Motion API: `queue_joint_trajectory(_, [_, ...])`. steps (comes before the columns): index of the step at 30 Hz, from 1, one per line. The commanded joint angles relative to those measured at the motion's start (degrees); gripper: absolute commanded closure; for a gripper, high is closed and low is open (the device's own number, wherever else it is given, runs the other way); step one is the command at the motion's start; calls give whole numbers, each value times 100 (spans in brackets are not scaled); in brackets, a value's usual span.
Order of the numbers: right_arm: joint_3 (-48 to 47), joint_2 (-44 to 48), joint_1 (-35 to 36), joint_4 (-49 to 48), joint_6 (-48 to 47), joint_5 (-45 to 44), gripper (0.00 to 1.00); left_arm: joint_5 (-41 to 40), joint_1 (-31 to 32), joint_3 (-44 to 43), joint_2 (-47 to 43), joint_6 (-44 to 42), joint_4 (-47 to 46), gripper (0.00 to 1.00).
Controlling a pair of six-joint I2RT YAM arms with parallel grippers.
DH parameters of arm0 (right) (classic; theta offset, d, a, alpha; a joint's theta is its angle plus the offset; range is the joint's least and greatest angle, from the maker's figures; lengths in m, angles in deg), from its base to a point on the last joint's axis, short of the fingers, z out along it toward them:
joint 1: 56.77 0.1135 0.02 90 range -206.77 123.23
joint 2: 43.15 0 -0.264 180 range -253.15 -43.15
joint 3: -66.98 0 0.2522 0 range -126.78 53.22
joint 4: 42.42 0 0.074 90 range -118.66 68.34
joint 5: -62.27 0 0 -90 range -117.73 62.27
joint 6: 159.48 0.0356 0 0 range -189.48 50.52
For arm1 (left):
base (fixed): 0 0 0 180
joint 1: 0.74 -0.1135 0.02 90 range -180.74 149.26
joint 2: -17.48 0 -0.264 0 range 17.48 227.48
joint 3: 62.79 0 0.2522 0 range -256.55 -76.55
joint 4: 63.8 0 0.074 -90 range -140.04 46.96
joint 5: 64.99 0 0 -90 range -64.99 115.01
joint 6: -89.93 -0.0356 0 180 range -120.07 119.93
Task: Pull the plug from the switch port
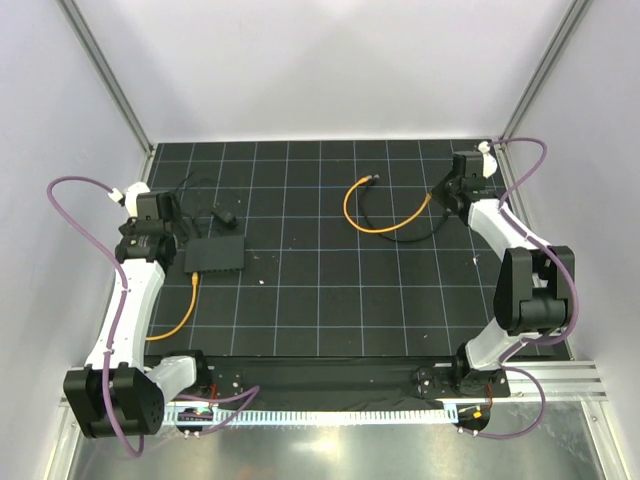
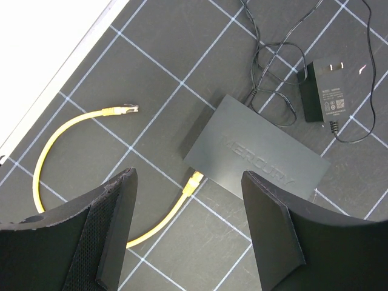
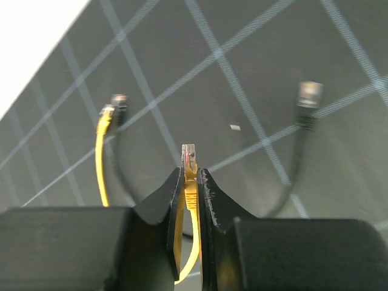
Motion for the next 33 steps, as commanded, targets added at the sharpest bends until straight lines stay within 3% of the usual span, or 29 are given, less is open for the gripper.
queue_joint_trajectory(1, [83, 22, -79, 365, -46, -241, 98, 32, -9, -2, 1, 45, -223, 27])
queue_joint_trajectory(8, [-128, -416, -141, 732, -63, -250, 98, 23, -1, -11, 72, 53, -214, 27])
queue_joint_trajectory(17, [74, -698, -422, 584, -2, -285, 87, 50, -1, -11, 89, 45, -223, 27])
queue_joint_trajectory(20, [-92, -953, -422, 741, -71, -242, 80, 50, 0, -11, 98, 53, -214, 27])
queue_joint_trajectory(23, [-146, -901, -422, 777, -159, -241, 59, 41, -1, -2, 80, 45, -214, 27])
queue_joint_trajectory(25, [-110, -648, -396, 760, -247, -294, 41, 6, -1, -19, 124, 27, -188, 26])
queue_joint_trajectory(28, [-145, -191, -220, 742, -467, -495, 36, -170, -1, -116, 238, 44, 31, 25])
queue_joint_trajectory(30, [-198, 73, 253, 602, -572, -619, 36, -179, -53, -239, 326, 97, 241, 23])
queue_joint_trajectory(33, [-312, 303, 1184, 163, -477, -524, 33, 452, -263, -397, 476, 211, 436, 25])
